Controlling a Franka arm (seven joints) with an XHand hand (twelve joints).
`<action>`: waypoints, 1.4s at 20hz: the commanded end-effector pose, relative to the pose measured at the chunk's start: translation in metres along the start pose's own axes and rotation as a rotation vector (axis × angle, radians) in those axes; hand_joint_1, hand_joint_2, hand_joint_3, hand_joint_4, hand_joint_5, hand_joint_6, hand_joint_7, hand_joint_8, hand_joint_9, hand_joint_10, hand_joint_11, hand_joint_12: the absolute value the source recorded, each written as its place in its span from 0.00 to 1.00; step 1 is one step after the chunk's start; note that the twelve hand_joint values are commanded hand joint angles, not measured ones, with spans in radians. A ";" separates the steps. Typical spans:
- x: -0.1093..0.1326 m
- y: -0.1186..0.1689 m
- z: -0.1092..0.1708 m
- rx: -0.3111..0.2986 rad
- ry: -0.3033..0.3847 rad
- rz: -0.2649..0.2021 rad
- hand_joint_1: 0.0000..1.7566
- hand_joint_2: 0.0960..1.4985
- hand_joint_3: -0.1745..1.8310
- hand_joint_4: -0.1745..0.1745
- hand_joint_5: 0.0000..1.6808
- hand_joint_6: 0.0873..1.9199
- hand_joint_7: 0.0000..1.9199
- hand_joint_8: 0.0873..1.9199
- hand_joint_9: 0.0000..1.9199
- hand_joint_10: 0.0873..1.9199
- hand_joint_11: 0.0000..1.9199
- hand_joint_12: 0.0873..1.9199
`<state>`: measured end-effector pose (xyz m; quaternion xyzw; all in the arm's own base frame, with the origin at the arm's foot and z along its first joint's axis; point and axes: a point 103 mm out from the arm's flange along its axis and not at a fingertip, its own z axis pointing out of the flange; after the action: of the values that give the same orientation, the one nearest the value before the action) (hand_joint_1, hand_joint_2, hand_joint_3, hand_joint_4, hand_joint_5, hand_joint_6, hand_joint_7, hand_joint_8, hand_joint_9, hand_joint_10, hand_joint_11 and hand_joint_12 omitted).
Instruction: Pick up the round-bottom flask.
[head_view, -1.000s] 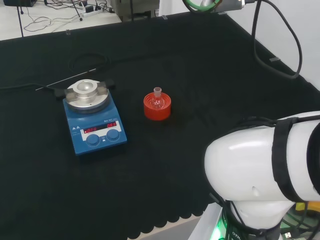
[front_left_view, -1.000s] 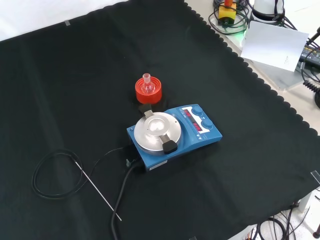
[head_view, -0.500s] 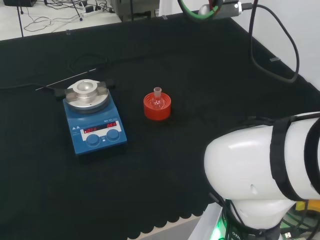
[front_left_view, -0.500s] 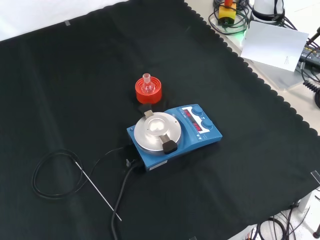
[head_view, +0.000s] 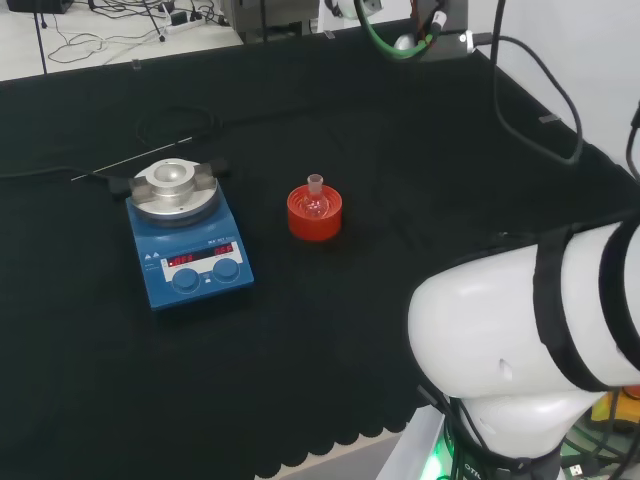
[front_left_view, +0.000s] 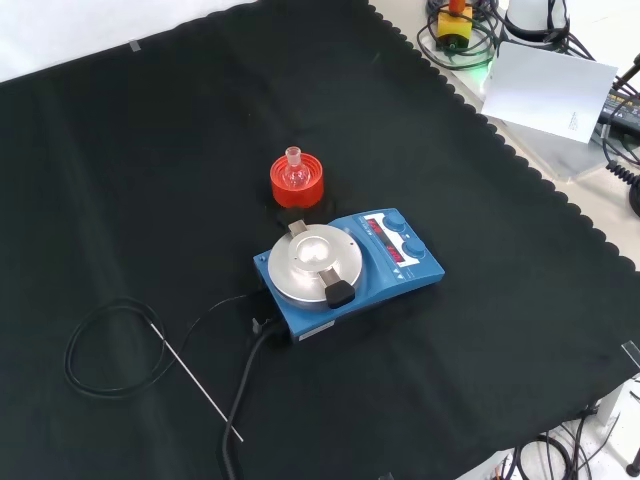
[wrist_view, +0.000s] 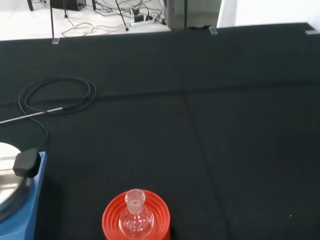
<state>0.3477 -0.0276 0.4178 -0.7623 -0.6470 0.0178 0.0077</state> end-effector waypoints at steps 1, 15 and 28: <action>-0.013 0.041 0.058 0.035 0.101 -0.001 0.17 0.77 0.22 0.44 0.28 0.14 0.11 0.30 0.16 0.33 0.00 0.71; -0.003 0.071 0.184 0.124 0.195 -0.032 0.46 0.45 0.34 0.43 0.31 0.08 0.17 0.32 0.25 0.32 0.06 0.72; 0.019 0.089 0.244 0.159 0.228 -0.064 0.51 0.37 0.38 0.41 0.37 0.08 0.18 0.33 0.28 0.32 0.09 0.72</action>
<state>0.4163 -0.0330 0.1867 -0.7421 -0.6542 0.0006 0.1463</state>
